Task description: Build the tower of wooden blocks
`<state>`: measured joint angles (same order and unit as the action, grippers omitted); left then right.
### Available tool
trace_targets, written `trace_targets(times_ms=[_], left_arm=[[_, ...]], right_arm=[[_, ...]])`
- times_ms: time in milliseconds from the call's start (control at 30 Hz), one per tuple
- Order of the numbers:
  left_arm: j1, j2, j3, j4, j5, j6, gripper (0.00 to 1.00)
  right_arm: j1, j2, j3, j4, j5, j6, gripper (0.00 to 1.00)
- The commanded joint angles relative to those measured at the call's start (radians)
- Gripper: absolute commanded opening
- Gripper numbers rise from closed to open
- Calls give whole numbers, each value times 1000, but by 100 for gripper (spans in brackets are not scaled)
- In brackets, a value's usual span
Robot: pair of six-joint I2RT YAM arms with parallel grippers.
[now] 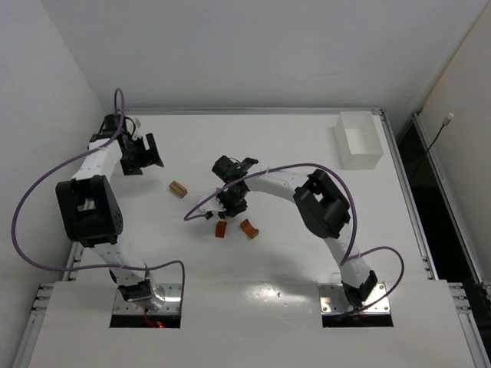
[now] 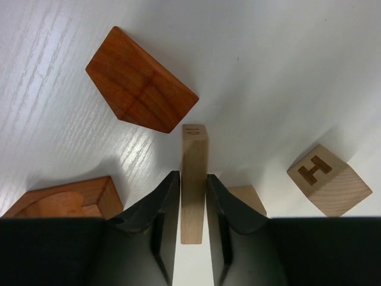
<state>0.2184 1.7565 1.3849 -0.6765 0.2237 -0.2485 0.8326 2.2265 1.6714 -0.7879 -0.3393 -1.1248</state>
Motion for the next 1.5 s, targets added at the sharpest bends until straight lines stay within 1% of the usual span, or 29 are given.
trace_targets(times_ms=[0, 33, 67, 133, 200, 233, 267, 300, 367, 400, 433, 467, 500, 533, 600, 633, 667, 700, 733, 767, 833, 933, 967, 1000, 1033, 1067, 1200, 1267, 1467], left_arm=[[12, 15, 34, 11, 19, -8, 75], [12, 24, 34, 11, 19, -8, 75], [12, 24, 34, 11, 19, -8, 75], [12, 24, 34, 11, 19, -8, 75], [12, 24, 34, 11, 43, -8, 73], [12, 12, 34, 11, 43, -8, 71], [12, 12, 34, 11, 43, -8, 67], [1, -11, 20, 11, 43, 1, 65], [-20, -31, -6, 11, 55, 12, 60], [-43, -60, -23, 28, 72, 12, 58], [-60, -74, -38, 28, 86, 21, 58], [-82, -86, -59, 40, 86, 22, 56], [-132, -95, -60, 54, 86, 22, 50], [-161, -95, -69, 54, 86, 31, 46], [-247, -95, -60, 54, 86, 43, 36], [-273, -78, -46, 64, 95, 43, 34], [-296, -53, -21, 64, 95, 43, 34], [-338, -36, -5, 64, 95, 34, 31], [-356, -19, 12, 64, 95, 34, 31], [-375, 12, 46, 64, 85, 34, 31], [-415, 43, 72, 64, 85, 25, 30], [-453, 95, 108, 77, 95, -3, 21], [-462, 95, 108, 86, 86, -12, 21], [-476, 125, 108, 98, 86, -32, 21], [-476, 141, 117, 98, 86, -32, 21], [-488, 155, 117, 98, 86, -41, 21], [-511, 211, 183, 98, 77, -41, 21], [-521, 225, 203, 98, 77, -41, 21], [-521, 259, 232, 98, 68, -41, 21]], right_arm=[[-6, 5, 45, -11, -3, -13, 20], [-6, 5, 45, -22, -3, -13, 9], [-6, 5, 45, -22, -3, -13, 4], [-15, -13, 56, -33, -15, 28, 0], [-24, -39, 79, -42, -47, 68, 0], [-38, -56, 89, -42, -78, 139, 0], [-49, -88, 120, -42, -98, 186, 0], [-61, -102, 142, -42, -140, 291, 0], [-113, -148, 189, -42, -173, 411, 0], [-136, -166, 189, -13, -206, 547, 0], [-192, -188, 189, 13, -219, 622, 0], [-223, -206, 171, 42, -230, 696, 0], [-257, -243, 156, 111, -230, 855, 0], [-330, -258, 110, 146, -243, 931, 0], [-394, -286, 59, 229, -234, 1051, 0], [-452, -307, 1, 257, -243, 1151, 0], [-478, -307, -28, 283, -289, 1199, 0], [-503, -307, -68, 317, -312, 1244, 0], [-523, -307, -85, 331, -332, 1319, 0], [-547, -294, -122, 349, -377, 1347, 0], [-556, -280, -156, 404, -430, 1439, 0], [-556, -245, -212, 490, -478, 1588, 0], [-547, -229, -245, 518, -478, 1635, 0], [-547, -216, -286, 589, -492, 1736, 0], [-547, -206, -286, 625, -503, 1787, 0], [-547, -197, -301, 645, -503, 1818, 0], [-533, -147, -286, 638, -489, 1826, 0], [-533, -107, -262, 628, -449, 1814, 0], [-595, 5, -170, 599, -411, 1758, 0]])
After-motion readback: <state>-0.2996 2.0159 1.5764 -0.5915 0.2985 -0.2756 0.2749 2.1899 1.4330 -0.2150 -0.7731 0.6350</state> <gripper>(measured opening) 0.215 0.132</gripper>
